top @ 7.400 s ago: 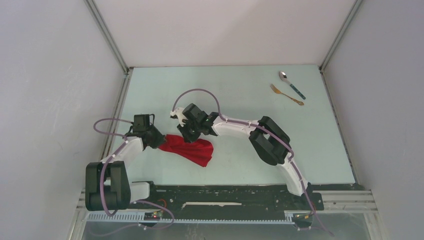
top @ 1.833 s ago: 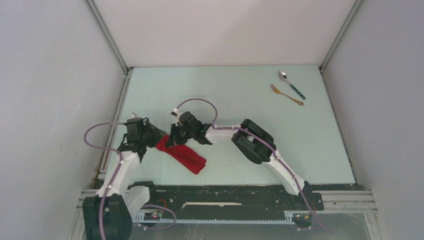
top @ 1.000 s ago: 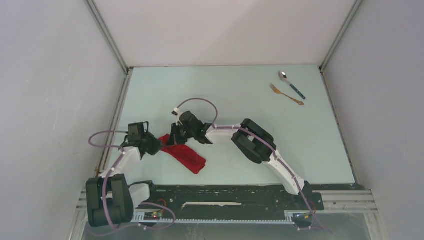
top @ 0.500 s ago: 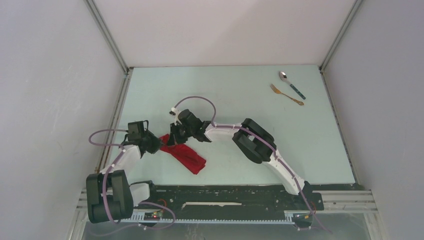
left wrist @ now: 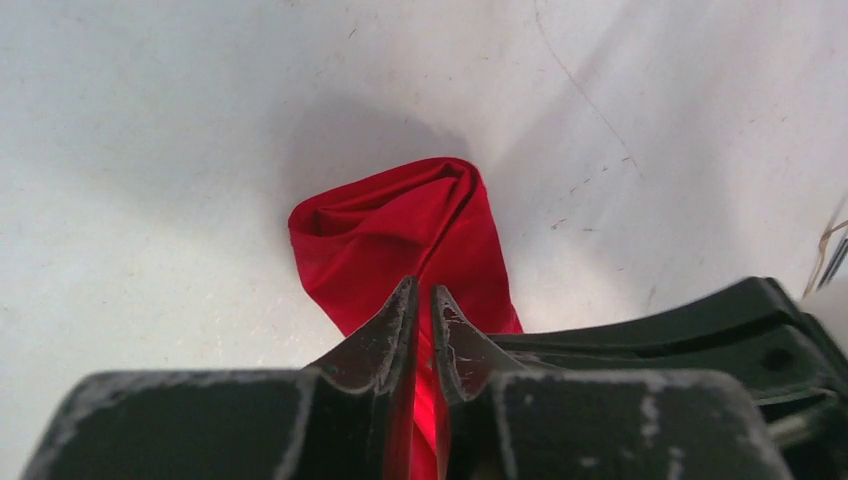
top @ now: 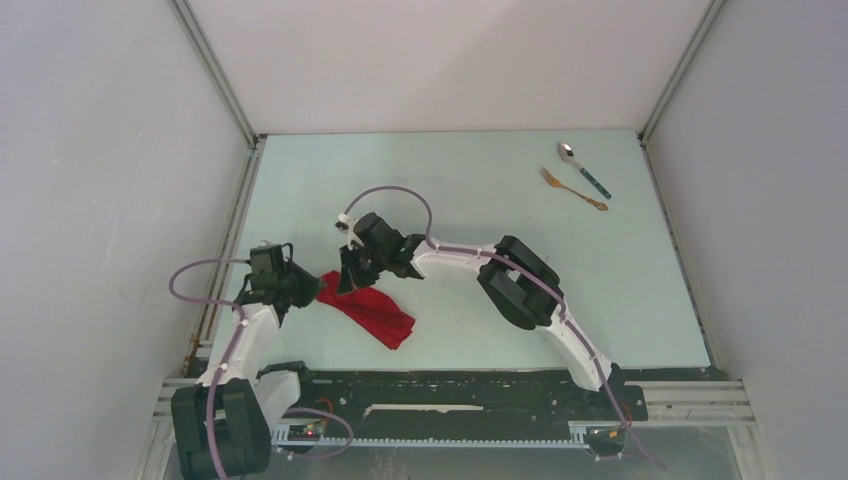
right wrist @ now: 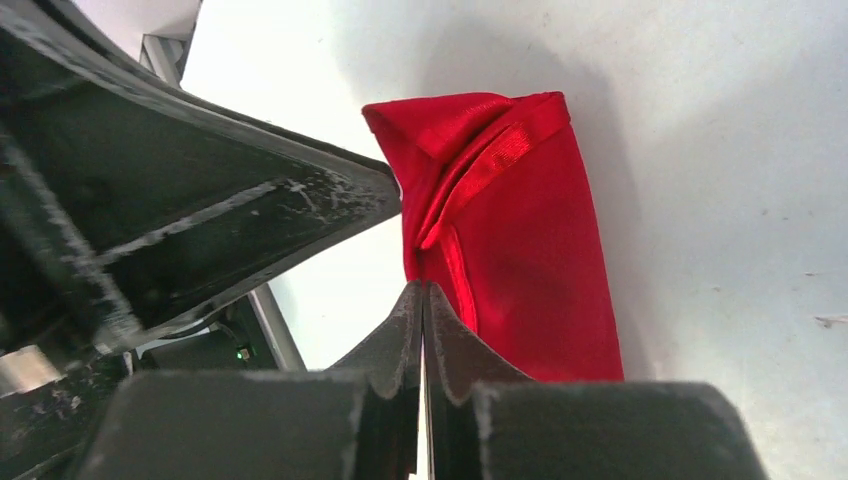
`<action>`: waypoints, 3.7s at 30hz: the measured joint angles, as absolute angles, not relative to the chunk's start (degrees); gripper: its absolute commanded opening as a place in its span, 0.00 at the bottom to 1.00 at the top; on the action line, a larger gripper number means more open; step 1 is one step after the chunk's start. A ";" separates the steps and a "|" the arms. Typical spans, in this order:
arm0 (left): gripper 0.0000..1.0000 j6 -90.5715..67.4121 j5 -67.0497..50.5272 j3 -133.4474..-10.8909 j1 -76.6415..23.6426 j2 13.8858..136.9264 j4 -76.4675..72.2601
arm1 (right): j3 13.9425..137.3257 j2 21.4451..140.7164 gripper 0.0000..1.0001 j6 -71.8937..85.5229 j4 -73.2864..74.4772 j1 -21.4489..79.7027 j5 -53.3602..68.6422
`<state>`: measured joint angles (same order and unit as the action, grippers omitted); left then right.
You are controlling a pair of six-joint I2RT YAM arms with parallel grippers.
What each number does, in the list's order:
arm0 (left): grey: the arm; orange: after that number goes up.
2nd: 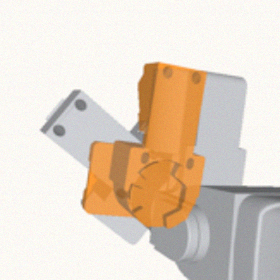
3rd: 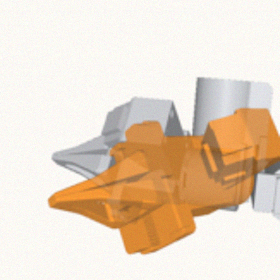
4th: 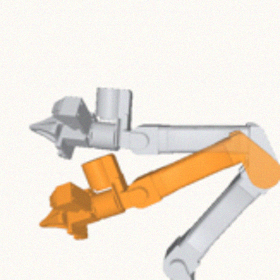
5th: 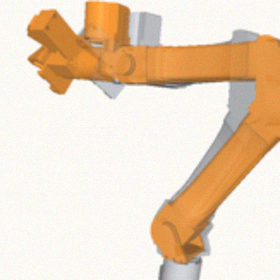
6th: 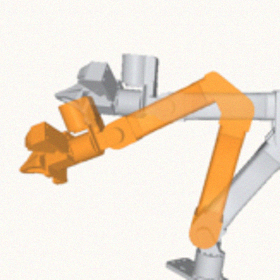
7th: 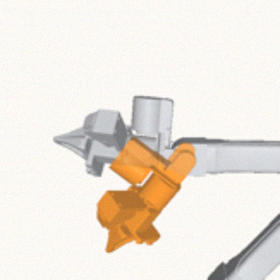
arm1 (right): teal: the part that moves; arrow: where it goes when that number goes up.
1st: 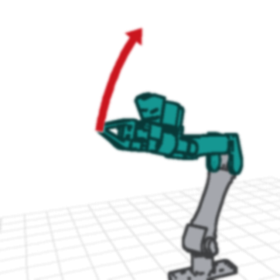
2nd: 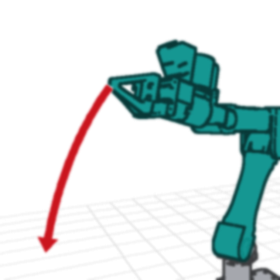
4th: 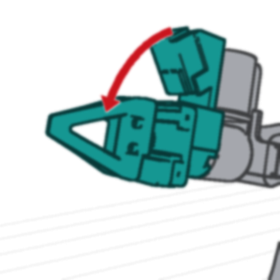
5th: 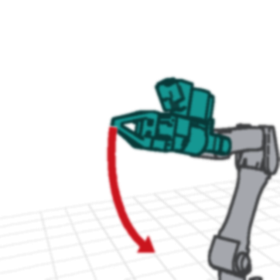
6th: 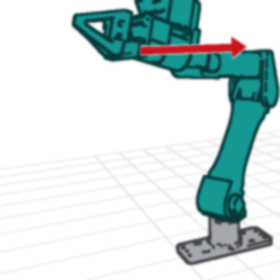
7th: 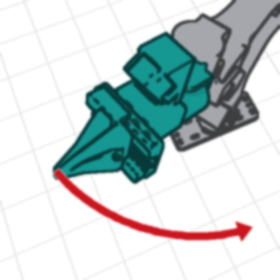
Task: Fold the napkin into a case and place the utensils inside
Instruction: Stuff the top corner of the smaller-rectangle-folded napkin into the folded napkin, then pick up the smaller rectangle-folded napkin from the center of the board.
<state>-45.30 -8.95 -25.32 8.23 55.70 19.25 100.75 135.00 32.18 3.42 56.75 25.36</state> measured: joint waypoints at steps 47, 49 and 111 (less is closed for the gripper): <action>0.12 -44.99 -9.32 -22.94 7.99 61.19 15.57 | 103.35 138.93 0.00 32.95 1.43 58.59 19.29; 0.13 -44.99 -9.28 -22.94 7.84 61.52 15.11 | 103.46 139.02 0.00 32.99 1.43 58.59 19.38; 0.03 -44.51 -10.41 -26.85 6.98 70.87 11.07 | 91.70 124.51 0.68 -4.45 18.46 75.26 -22.13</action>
